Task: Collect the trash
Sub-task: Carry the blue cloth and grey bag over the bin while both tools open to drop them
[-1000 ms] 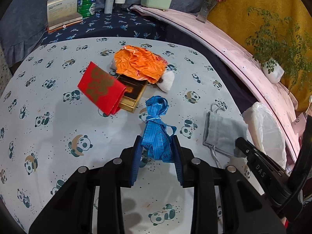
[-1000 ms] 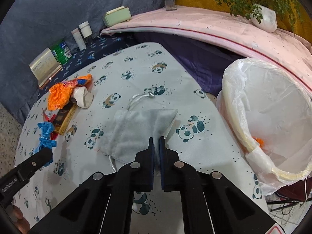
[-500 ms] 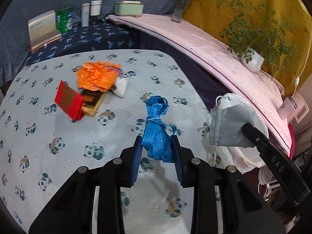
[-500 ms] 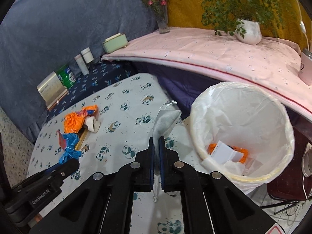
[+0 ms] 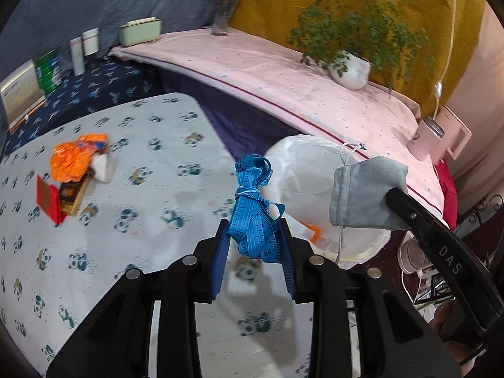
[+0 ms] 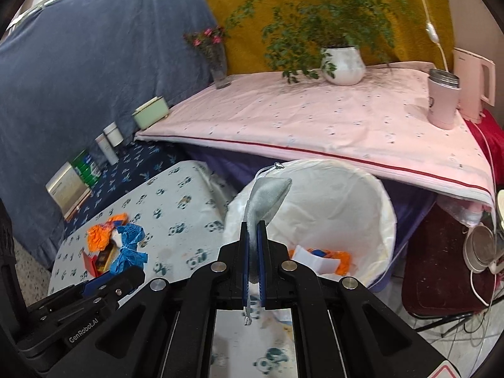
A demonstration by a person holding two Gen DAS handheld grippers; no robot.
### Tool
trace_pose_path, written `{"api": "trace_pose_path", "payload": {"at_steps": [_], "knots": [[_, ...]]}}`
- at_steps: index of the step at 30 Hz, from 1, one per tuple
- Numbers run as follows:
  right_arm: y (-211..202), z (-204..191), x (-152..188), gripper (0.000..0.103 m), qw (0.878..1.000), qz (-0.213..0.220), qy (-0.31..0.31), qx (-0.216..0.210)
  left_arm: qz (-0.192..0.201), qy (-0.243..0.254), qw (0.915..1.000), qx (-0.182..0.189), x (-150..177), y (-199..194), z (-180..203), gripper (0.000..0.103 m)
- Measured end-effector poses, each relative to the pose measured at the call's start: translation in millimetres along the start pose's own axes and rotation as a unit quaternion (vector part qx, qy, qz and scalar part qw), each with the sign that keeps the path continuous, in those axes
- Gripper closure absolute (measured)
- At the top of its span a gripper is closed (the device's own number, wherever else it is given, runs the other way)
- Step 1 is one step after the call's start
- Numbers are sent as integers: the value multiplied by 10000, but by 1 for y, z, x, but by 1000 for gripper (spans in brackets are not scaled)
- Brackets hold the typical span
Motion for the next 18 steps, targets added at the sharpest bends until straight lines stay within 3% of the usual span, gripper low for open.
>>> {"api": "trace_pose_path", "payload": {"at_steps": [9,18], "knots": [[-9,46,-5,98,9993,103,311,191,-126,544,9982,221,-12,23,61,73],[-3,78,-8,98,9978,82,538,366,-466,826,9938,585,-16,58,94,71]]}}
Point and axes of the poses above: each gripper's, at about its wrist camera, not at the fingertips, and y roughly the way its jaws point, z to its right, x to its underside, the point moved 5 cm from there along y, roughly the way its jaws point, and after that the axes turned 6 degrees about -z, right-handed, at the moved point
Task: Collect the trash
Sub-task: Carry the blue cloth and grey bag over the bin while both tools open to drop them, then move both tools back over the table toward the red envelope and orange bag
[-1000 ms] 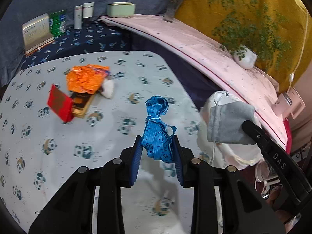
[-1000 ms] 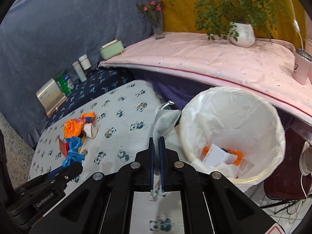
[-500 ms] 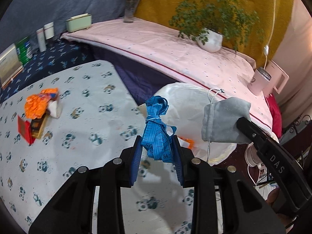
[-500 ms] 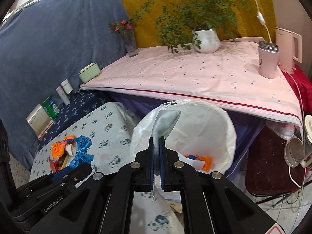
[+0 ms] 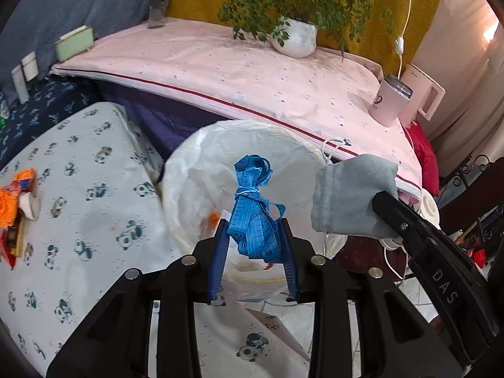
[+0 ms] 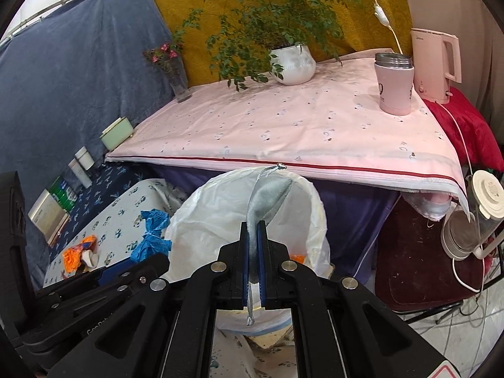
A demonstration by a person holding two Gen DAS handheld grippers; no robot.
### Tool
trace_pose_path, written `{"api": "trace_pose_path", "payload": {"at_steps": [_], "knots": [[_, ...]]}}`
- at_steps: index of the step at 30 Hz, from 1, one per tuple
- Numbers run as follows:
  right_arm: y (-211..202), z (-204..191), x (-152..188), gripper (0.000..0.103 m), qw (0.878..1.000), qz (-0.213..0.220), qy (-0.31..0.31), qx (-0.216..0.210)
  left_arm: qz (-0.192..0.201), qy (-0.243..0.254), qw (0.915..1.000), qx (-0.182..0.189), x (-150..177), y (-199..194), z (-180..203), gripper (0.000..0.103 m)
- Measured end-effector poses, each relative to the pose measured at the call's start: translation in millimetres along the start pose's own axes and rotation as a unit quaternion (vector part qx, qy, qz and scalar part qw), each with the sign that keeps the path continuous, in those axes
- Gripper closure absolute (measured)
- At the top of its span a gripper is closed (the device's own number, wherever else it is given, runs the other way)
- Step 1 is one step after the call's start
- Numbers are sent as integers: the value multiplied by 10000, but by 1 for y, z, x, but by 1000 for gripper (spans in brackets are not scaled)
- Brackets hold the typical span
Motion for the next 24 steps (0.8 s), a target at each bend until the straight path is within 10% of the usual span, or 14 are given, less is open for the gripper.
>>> {"api": "trace_pose_path", "payload": {"at_steps": [8,24], "knots": [[11,5,-4,98,10000,-46,24,17,186,-146,9997,-19,-11,5,-5,42],[34,-27,-6,92,9994,-170,-281,-60,327,-459,9971,-502,-7,-3,-48,41]]}}
Point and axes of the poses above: each gripper's, at about its wrist camera, not at the fingertips, and y roughly the way its jaws point, z to its right, x to its underside, the point moved 5 cm from there along y, roughly the way its jaws point, and after that the axes turned 6 degrees about -z, right-handed, at the moved point
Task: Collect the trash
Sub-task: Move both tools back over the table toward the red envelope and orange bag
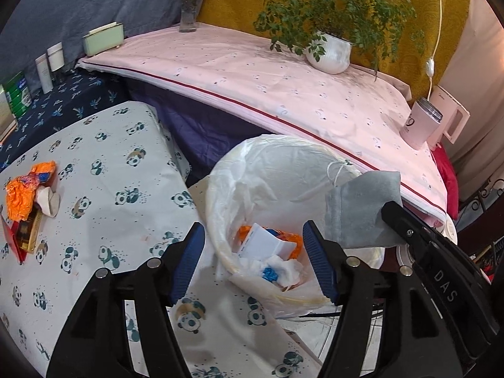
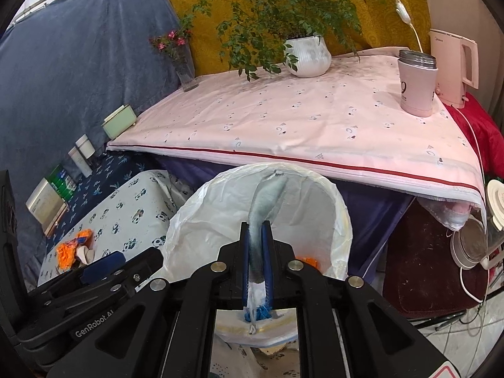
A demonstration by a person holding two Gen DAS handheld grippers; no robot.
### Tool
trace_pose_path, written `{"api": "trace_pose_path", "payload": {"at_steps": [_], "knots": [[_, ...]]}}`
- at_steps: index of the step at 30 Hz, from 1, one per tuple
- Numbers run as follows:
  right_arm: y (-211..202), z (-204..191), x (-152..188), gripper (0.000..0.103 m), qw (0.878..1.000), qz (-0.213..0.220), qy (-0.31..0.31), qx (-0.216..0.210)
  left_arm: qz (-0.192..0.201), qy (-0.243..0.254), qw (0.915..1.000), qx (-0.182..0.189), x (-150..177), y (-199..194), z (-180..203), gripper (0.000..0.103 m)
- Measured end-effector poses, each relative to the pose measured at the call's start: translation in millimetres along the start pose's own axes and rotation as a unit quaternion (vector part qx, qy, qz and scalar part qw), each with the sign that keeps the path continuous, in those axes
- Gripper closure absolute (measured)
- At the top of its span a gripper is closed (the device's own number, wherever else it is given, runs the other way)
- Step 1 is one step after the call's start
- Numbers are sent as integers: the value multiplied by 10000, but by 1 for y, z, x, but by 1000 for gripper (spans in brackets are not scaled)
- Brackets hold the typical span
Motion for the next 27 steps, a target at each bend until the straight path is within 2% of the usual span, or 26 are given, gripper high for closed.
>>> {"api": "trace_pose_path", "payload": {"at_steps": [3,5,7,9,20,27], "knots": [[6,-6,-2,91,10000,-33,-43,12,49,-100,9999,-93,1,-3,-14,36],[7,-11,-3,86,10000,-15,-47,9,85,-214,9996,-142,1,-5,-23,32],[6,-17,-4,66,10000,47,-62,19,118,-316,9993,-189,2,-7,-33,31],[5,-24,-5,58,9999,108,-115,36,130,-406,9988,-244,2,-9,-44,31],[6,-86,5,58,9981,1,-568,-254,259,-1002,9928,-601,16,-28,-112,28],[10,-139,21,58,9945,-142,-910,-498,329,-1566,9830,-895,31,-46,-172,20]]}}
Point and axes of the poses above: each gripper's, at about its wrist camera, not at the fingertips, and y roughly the way its jaws point, z to its right, x to its underside, the point moved 5 cm from there along y, roughly the way its jaws point, and after that the axes turned 6 degrees about -z, right-handed, at the moved point
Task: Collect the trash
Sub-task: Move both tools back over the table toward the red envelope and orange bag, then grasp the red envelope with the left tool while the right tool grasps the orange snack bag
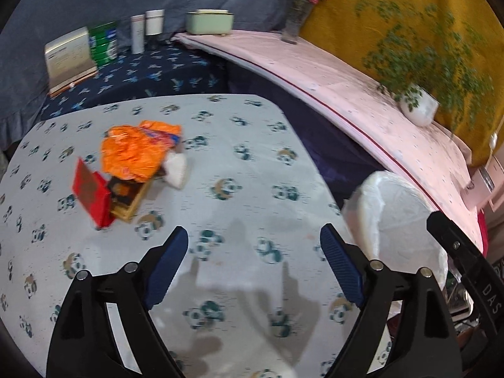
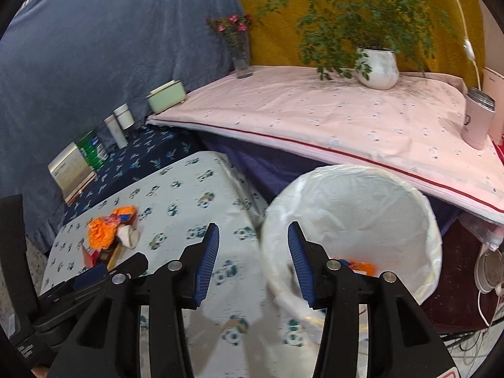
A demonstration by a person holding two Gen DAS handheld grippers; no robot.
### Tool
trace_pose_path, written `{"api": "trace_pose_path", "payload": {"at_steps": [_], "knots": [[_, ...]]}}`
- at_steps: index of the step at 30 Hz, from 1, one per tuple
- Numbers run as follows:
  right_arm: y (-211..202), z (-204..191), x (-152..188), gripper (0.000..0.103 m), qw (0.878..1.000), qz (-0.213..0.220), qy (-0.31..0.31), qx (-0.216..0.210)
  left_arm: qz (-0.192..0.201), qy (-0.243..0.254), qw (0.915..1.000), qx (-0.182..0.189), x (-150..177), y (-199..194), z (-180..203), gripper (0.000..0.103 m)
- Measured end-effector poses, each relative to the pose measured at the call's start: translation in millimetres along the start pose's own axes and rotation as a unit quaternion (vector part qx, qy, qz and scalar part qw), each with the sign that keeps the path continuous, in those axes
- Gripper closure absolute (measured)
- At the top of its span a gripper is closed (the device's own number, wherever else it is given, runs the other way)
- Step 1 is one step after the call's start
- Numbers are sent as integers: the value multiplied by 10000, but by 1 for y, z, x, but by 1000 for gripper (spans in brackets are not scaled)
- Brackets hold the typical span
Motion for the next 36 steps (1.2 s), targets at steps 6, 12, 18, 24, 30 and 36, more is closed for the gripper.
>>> {"api": "trace_pose_path", "payload": {"at_steps": [6,12,18,24,30,36], "knots": [[11,-43,7,58,9992,-162,-299,-201,35,-415,9989,-210,-1,-7,-51,18],[21,-80,13,55,9975,-267,-561,-339,80,-769,9958,-486,-1,-8,-97,14],[35,-104,16,55,9958,-392,-720,-410,31,-1098,9920,-629,-6,3,-129,12],[57,-125,17,55,9937,-555,-845,-479,-86,-1191,9905,-685,-15,24,-145,12],[80,-147,14,55,9912,-714,-894,-671,-161,-883,9923,-850,-22,44,-148,15],[100,-175,16,55,9872,-859,-1026,-866,-390,-894,9934,-604,-19,54,-161,50]]}}
Point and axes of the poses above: each gripper's, at about its wrist camera, not at the fingertips, and y roughly the way its jaws point, z to its right, x to its underside, the point moved 5 cm from there along y, roughly the way its jaws point, and after that the axes turned 6 degrees about -z, right-handed, at the moved point
